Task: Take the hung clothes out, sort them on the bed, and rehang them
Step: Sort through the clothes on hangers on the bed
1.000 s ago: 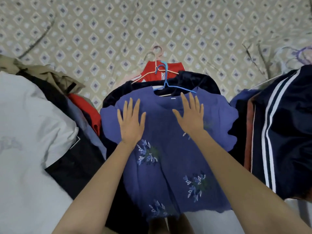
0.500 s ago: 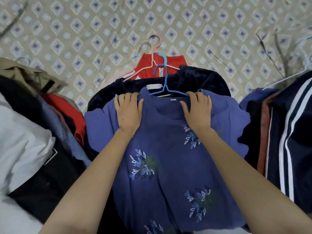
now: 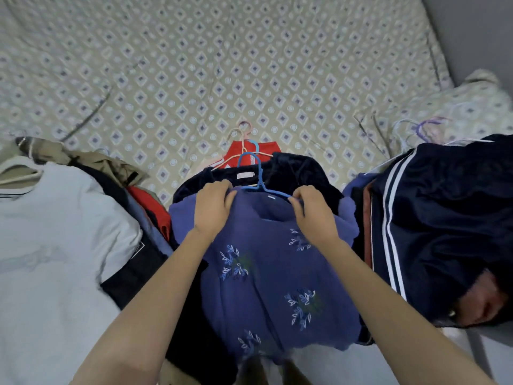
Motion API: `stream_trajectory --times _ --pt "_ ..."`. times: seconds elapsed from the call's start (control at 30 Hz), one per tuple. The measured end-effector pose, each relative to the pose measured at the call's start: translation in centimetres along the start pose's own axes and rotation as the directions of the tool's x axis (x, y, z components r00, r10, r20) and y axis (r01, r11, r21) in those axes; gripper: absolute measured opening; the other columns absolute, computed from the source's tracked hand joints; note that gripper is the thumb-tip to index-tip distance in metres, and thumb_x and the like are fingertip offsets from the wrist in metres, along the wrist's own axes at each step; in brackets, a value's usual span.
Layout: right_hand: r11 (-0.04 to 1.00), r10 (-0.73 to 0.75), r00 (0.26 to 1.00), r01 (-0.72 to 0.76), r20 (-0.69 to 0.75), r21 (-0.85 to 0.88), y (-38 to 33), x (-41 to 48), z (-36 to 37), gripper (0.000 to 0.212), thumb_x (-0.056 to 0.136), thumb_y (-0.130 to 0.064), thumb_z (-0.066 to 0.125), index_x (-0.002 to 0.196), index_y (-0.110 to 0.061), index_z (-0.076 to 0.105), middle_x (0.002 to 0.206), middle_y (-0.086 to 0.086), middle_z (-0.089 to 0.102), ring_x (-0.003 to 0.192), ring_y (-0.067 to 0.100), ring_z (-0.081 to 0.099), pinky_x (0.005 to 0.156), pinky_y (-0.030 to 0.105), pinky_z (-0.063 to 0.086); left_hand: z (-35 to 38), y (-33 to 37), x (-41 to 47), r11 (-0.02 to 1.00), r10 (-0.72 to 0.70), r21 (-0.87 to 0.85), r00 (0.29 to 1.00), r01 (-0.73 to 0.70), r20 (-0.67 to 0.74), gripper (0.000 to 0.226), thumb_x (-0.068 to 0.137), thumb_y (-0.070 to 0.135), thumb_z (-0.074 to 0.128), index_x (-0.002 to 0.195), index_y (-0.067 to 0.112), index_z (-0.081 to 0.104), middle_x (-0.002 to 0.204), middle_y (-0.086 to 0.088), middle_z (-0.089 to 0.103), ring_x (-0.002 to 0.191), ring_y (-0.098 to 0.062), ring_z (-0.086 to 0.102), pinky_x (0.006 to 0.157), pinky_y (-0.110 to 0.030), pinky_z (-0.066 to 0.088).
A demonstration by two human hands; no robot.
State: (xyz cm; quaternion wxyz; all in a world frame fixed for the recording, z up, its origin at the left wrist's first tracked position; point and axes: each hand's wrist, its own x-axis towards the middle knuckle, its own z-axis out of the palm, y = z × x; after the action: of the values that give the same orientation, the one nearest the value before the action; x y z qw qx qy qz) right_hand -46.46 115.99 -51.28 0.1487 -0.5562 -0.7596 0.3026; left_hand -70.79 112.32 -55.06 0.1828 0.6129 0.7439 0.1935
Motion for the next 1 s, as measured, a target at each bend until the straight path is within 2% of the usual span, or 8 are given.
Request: stream_trajectory --times 0.07,0.13,0.23,0.3,0.4,0.53,0.73,1.0 --pt "0.999 -0.001 1.0 0.0 -0.022 -0.032 -1.6 -2.1 -2.1 0.02 0.104 -0.025 0.045 0.087 -0.015 0.048 0.086 -0.001 0.042 0.073 0.017 0.037 0.062 0.032 0.033 -2.6 2.1 -1.8 1.0 0.015 -0.021 1.0 -0.015 -0.001 0.02 0.101 0.026 0.051 0.087 0.011 0.054 0.078 -0.008 0.059 0.072 -0.031 0.051 0.065 -0.047 0.04" --pt "0.998 0.003 0.997 -0.007 -0.078 -0.058 -2.8 -4.4 -4.3 0.023 0.103 -0.027 0.046 0.093 -0.011 0.058 0.091 0.001 0.049 0.08 0.018 0.044 0.065 0.033 0.038 -5.1 4.1 -4.1 0.998 0.043 -0.038 0.999 -0.044 -0.027 0.023 0.102 0.027 0.05 0.088 0.01 0.056 0.077 -0.008 0.06 0.072 -0.03 0.051 0.065 -0.047 0.042" --pt "0.998 -0.017 0.992 0.009 -0.128 -0.067 -4.4 -8.2 -7.8 0.024 0.102 -0.029 0.048 0.096 -0.01 0.061 0.092 0.003 0.053 0.086 0.02 0.047 0.068 0.036 0.042 -8.4 7.5 -8.4 0.997 0.063 -0.05 0.995 -0.066 -0.071 0.026 0.101 0.031 0.047 0.09 0.011 0.06 0.081 -0.005 0.063 0.075 -0.028 0.056 0.067 -0.046 0.044" --pt "0.994 -0.046 0.989 0.031 -0.137 -0.105 -5.1 -10.8 -9.6 0.025 0.102 -0.031 0.047 0.095 -0.011 0.06 0.089 0.002 0.056 0.083 0.022 0.049 0.067 0.04 0.045 -10.1 9.6 -11.5 0.995 0.075 -0.062 0.991 -0.083 -0.113 0.024 0.101 0.031 0.047 0.093 0.013 0.062 0.084 -0.003 0.066 0.077 -0.026 0.059 0.07 -0.045 0.047" --pt "0.985 -0.075 0.985 0.05 -0.155 -0.163 -5.7 -14.9 -11.3 0.027 0.103 -0.034 0.042 0.093 -0.013 0.056 0.076 0.002 0.058 0.068 0.025 0.052 0.056 0.044 0.045 -11.9 12.4 -16.3 0.994 0.094 -0.034 0.981 -0.101 -0.17 0.018 0.101 0.025 0.052 0.098 0.014 0.065 0.088 -0.003 0.068 0.08 -0.025 0.062 0.069 -0.044 0.049" --pt "0.972 -0.143 0.979 0.112 -0.144 -0.204 -5.7 -21.6 -13.4 0.026 0.104 -0.034 0.042 0.094 -0.013 0.053 0.066 0.0 0.052 0.053 0.022 0.046 0.048 0.038 0.033 -12.9 15.7 -23.9 0.996 0.089 0.018 0.968 -0.087 -0.235 0.016 0.101 0.024 0.052 0.098 0.015 0.065 0.089 -0.003 0.069 0.081 -0.025 0.062 0.066 -0.039 0.046" --pt "0.951 -0.188 0.973 0.146 -0.136 -0.274 -6.1 -31.1 -17.8 0.03 0.104 -0.039 0.038 0.094 -0.016 0.054 0.069 -0.005 0.052 0.059 0.021 0.048 0.051 0.034 0.03 -14.3 20.8 -34.4 0.998 0.066 0.033 0.944 -0.058 -0.323 0.02 0.102 0.028 0.051 0.106 0.018 0.067 0.094 -0.001 0.07 0.085 -0.022 0.063 0.068 -0.036 0.047" --pt "0.95 -0.245 0.951 0.197 -0.19 -0.243 -10.9 -39.2 -21.0 0.03 0.103 -0.041 0.04 0.093 -0.019 0.058 0.071 -0.007 0.057 0.064 0.021 0.054 0.054 0.033 0.033 -19.7 22.8 -43.7 0.996 -0.036 0.064 0.912 0.068 -0.408 0.027 0.098 0.046 0.052 0.089 0.023 0.062 0.08 0.005 0.064 0.074 -0.017 0.058 0.058 -0.033 0.039"
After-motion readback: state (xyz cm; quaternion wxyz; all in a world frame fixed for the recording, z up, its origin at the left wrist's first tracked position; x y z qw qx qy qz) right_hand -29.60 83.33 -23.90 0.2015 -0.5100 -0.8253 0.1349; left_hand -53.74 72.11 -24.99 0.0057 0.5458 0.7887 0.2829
